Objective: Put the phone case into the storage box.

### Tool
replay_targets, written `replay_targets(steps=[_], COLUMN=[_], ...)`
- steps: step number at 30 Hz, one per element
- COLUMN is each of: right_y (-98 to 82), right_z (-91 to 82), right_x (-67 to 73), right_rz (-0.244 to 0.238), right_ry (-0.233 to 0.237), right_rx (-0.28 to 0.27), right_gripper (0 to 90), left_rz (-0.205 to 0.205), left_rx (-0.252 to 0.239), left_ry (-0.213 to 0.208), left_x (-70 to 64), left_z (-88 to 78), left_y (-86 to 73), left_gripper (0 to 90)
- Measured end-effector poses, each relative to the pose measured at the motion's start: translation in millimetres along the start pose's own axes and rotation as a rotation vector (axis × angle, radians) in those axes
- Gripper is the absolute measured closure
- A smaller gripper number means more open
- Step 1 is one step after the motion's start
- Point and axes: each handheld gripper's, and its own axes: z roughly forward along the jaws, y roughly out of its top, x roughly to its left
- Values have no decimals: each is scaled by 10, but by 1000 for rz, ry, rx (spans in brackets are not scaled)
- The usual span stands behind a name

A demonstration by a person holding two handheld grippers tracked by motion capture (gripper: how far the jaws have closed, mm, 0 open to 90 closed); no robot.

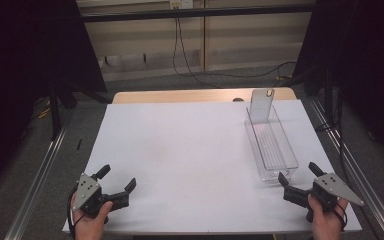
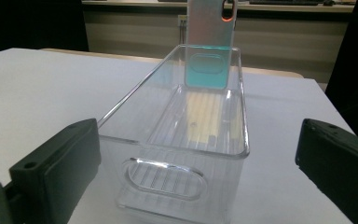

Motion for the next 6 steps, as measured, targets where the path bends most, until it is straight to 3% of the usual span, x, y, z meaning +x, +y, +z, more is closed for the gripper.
replay_targets(steps=[6], right_y=[1], right_z=[-6], right_x=[15], right_rz=[-2], right_ry=[16], right_rx=[-10], right_gripper=[0], left_rz=[3], left_rx=[26], left_ry=[14], left_x=[5], left_z=[53], left_y=[-3], left_gripper=[29])
